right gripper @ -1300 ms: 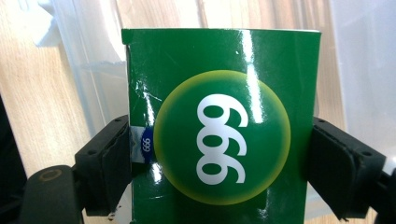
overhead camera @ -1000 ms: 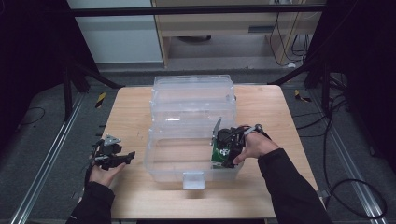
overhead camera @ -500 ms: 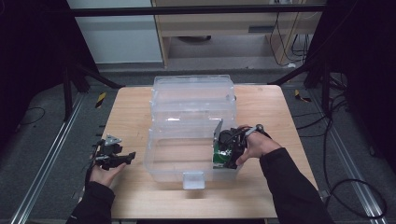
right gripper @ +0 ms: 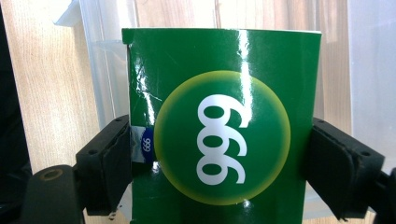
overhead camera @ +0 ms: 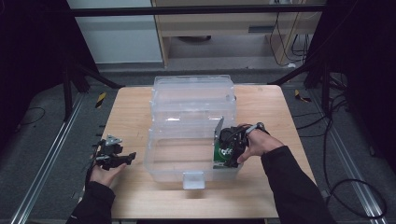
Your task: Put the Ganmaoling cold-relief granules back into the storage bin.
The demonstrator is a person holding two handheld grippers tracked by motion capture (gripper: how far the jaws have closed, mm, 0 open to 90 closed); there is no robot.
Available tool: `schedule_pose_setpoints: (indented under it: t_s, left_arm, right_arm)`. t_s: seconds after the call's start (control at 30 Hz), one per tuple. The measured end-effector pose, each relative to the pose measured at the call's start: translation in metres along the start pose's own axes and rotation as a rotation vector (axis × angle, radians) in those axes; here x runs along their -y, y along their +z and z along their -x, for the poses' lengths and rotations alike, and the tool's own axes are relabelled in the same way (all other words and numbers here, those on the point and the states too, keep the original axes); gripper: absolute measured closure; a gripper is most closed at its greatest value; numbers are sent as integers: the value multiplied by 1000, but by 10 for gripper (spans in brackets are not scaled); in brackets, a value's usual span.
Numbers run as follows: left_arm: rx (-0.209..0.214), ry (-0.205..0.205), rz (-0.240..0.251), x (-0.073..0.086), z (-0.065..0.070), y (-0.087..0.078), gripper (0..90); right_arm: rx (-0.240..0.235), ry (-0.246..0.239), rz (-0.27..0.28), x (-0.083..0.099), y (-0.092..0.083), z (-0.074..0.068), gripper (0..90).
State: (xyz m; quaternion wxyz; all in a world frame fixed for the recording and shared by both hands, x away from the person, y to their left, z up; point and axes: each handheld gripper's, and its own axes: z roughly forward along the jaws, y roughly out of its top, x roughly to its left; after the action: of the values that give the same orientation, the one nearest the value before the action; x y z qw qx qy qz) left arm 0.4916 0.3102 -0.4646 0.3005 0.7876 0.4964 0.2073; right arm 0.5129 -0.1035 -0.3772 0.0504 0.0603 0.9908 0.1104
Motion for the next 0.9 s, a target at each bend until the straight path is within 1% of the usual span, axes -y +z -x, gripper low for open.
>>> schedule_pose_setpoints:
  t_s: [0.13, 0.17, 0.23, 0.4, 0.5, 0.57, 0.6, 0.63, 0.67, 0.7, 0.77, 0.8, 0.87, 0.9]
  left_arm:
    - [1, 1, -4, 0, 0, 0, 353]
    - [2, 1, -4, 0, 0, 0, 353]
    - [3, 2, -3, 0, 0, 0, 354]
    - [4, 0, 2, 0, 0, 0, 354]
    - [6, 3, -1, 0, 0, 0, 354]
    - [6, 7, -6, 0, 0, 0, 354]
    - [5, 7, -6, 0, 0, 0, 354]
    - [5, 7, -6, 0, 0, 1, 354]
    - [5, 8, -8, 0, 0, 1, 354]
    - [5, 9, -9, 0, 0, 1, 354]
    - [5, 8, -6, 0, 0, 1, 354]
    - [6, 7, -5, 0, 0, 0, 354]
    - [6, 3, -1, 0, 0, 0, 354]
    - [5, 6, -5, 0, 0, 0, 355]
  right_arm:
    - [1, -3, -5, -1, 0, 0, 172]
    - [3, -27, -16, -2, 1, 0, 173]
    - [0, -18, -27, -3, 2, 0, 173]
    - [3, -38, -16, -1, 6, 1, 174]
    - [-3, -19, -13, 0, 4, 1, 174]
    - [-12, -27, 2, 1, 2, 3, 173]
    - [-19, -2, 4, 1, 0, 2, 173]
    - [-18, -17, 4, 2, -1, 4, 173]
    - [-16, -10, -1, 1, -2, 3, 173]
    - [-15, -18, 0, 0, -3, 3, 173]
    - [-13, -13, -10, -2, -6, 3, 173]
    - [-12, -23, -9, -3, -7, 3, 173]
    - [-10, -17, -11, -3, -9, 2, 173]
    - [-5, -26, -12, -3, -9, 2, 173]
